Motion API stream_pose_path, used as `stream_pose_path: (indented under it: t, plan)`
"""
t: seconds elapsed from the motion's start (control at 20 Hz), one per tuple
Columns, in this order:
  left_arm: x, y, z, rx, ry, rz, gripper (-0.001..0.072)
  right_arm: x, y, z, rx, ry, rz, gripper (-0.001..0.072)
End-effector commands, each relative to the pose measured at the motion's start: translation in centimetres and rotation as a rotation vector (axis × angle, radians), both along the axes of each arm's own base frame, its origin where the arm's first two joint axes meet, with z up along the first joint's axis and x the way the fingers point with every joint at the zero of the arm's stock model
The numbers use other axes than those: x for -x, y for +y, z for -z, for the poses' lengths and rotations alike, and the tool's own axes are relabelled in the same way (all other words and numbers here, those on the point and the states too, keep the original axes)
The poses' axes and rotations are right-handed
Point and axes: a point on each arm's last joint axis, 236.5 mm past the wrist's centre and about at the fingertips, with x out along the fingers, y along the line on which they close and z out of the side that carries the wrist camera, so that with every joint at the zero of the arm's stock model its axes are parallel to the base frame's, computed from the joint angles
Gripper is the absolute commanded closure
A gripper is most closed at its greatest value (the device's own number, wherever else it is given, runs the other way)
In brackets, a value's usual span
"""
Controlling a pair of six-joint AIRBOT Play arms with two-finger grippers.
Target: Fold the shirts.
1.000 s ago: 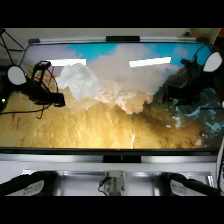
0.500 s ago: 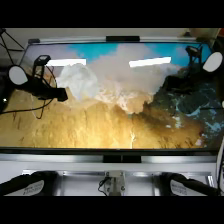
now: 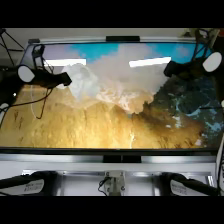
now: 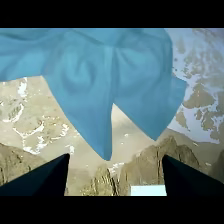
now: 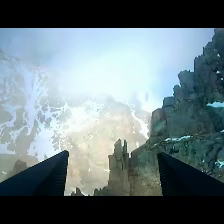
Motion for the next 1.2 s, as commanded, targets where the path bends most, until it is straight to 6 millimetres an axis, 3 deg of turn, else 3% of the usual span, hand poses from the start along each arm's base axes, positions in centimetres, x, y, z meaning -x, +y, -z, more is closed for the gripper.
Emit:
stream_pose_path:
  t: [0.0,0.15,0.3,0.55,0.65,0.75,0.8,0.85,0.95,1.0,1.05,1.15]
  plan:
    - [-2.7,3.3,5.7,0.125,0.113,-0.175,0.0002,0.9,0.3,2.5,-0.005,0.100,-0.014,0.0057]
    - [-3.7,3.4,10.7,0.201,0.211,-0.213,0.0003,3.1,0.5,6.3,-0.003,0.275,-0.039,0.0058]
    - [-4.0,1.7,14.5,0.229,0.265,-0.212,0.0003,3.8,1.2,7.8,-0.027,0.341,-0.058,0.0057]
    - [-6.7,-0.7,15.0,0.307,0.172,-0.253,0.0019,3.7,1.8,7.6,-0.052,0.334,-0.063,0.0057]
    - [-8.0,-1.4,14.2,0.326,0.108,-0.269,0.0228,3.5,1.7,7.5,-0.052,0.326,-0.060,0.0057]
    - [-9.1,-1.9,13.3,0.364,0.061,-0.294,0.0373,3.5,1.8,7.5,-0.055,0.324,-0.060,0.0058]
    - [-9.3,-2.2,12.8,0.400,0.062,-0.308,0.0597,3.5,2.1,7.5,-0.067,0.326,-0.063,0.0057]
    - [-9.4,-2.8,12.0,0.443,0.075,-0.309,0.0672,3.6,2.4,7.4,-0.083,0.328,-0.069,0.0058]
    - [-9.3,-5.0,7.7,0.496,0.061,-0.192,0.0673,3.8,2.7,6.5,-0.091,0.313,-0.075,0.0059]
    - [-9.2,-6.5,3.5,0.489,-0.003,-0.061,0.0674,4.0,2.6,5.3,-0.087,0.285,-0.076,0.0058]
    - [-8.9,-7.7,-1.3,0.465,-0.093,0.053,0.0674,4.3,2.6,3.6,-0.086,0.247,-0.077,0.0059]
    - [-6.5,-10.1,-14.0,0.420,-0.347,0.216,0.0674,5.2,1.8,-1.2,-0.043,0.137,-0.071,0.0058]
